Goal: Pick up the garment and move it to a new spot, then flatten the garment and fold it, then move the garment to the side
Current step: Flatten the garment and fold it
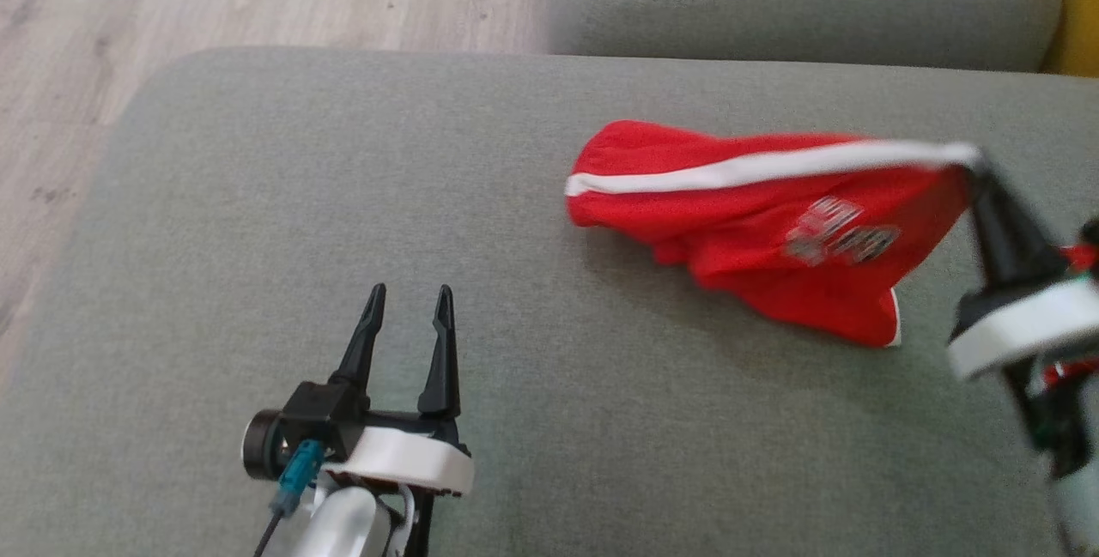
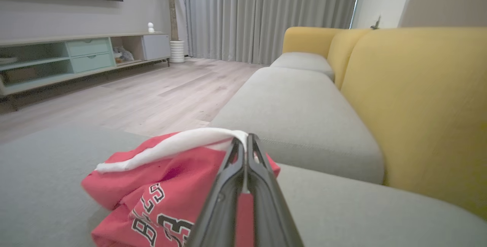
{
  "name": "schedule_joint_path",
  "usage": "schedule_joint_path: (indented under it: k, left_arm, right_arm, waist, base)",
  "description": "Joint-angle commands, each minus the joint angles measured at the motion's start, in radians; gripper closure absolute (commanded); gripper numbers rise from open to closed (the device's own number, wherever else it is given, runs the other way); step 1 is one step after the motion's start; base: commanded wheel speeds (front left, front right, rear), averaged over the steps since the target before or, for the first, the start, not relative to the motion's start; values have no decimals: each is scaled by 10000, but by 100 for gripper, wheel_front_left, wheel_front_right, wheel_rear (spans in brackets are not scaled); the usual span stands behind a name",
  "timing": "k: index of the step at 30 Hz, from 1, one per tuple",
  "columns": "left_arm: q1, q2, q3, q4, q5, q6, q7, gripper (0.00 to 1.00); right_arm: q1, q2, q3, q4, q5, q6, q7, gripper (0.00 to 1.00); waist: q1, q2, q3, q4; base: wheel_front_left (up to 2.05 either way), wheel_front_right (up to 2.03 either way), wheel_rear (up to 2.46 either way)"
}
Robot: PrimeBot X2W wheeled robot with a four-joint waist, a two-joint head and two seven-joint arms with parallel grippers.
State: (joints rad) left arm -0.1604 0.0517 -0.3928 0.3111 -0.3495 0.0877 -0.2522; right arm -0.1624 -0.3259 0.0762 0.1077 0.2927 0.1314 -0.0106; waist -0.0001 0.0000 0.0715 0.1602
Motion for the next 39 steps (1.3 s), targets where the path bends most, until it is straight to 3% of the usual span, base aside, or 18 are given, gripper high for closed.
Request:
schedule_joint_path:
  k: [1,7,10,15,19,26,33,39]
  left_arm:
    - [-254,-11,279,-297,4,-15,-95,0]
    - [-358,-13,9,-429,-371,108,-95,0]
    - [-407,-13,-117,-469,-522,178,-95,0]
    - [-390,-13,-212,-507,-767,300,-95,0]
    - [-353,-14,-413,-484,-903,326,-95,0]
    - [-396,-14,-248,-1108,-1245,489,-95,0]
    - [-298,-14,-75,-1348,-1188,563,-95,0]
    - [-299,-14,-4,-1295,-1019,482,-95,0]
  right_arm:
    - [-703,-340,-89,-587,-287,-7,227,100]
    - [-2100,-901,-192,-984,-1201,-7,1393,100]
    - [-3075,-1298,552,-738,-1493,-7,2004,100]
    - [-5323,-1483,2630,646,-877,-7,2317,100]
    - [-7367,-1275,3794,2243,-311,-7,1586,100]
    - [-9991,-822,3817,4793,-379,-7,-366,100]
    - [-9778,-785,3585,6100,-1005,-7,-1553,100]
    - [-7205,-1767,3965,6290,-592,-7,-1552,100]
  waist:
    - [1,0,-55,90]
    - [1,0,-100,572]
    - [1,0,-97,865]
    - [1,0,-139,1350]
    - [1,0,-225,1796]
    - [1,0,-93,2165]
    - [1,0,-72,1926]
    - [1,0,-74,1345]
  base:
    - [0,0,0]
    - [0,0,0]
    - [0,0,0]
    - [0,0,0]
    - [0,0,0]
    - [0,0,0]
    - [0,0,0]
    - [0,0,0]
